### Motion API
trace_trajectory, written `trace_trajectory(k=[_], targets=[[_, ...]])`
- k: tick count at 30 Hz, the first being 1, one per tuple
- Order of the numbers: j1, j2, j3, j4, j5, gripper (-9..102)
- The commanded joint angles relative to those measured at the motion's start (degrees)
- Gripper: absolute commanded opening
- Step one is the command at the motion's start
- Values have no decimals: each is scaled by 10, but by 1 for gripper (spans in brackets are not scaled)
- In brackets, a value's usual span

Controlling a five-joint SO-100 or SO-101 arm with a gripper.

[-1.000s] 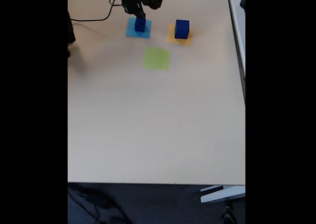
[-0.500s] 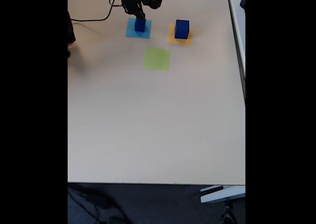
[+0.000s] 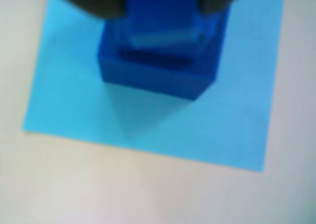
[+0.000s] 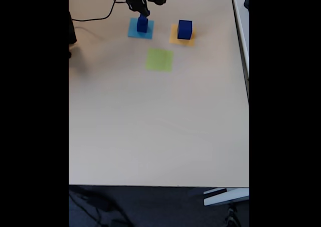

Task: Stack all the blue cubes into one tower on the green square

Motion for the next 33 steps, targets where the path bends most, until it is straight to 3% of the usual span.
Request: trace_trajectory(k=[1,33], targets=[[-13,2,-30,4,33,2],[-11,0,-1,26,48,2]])
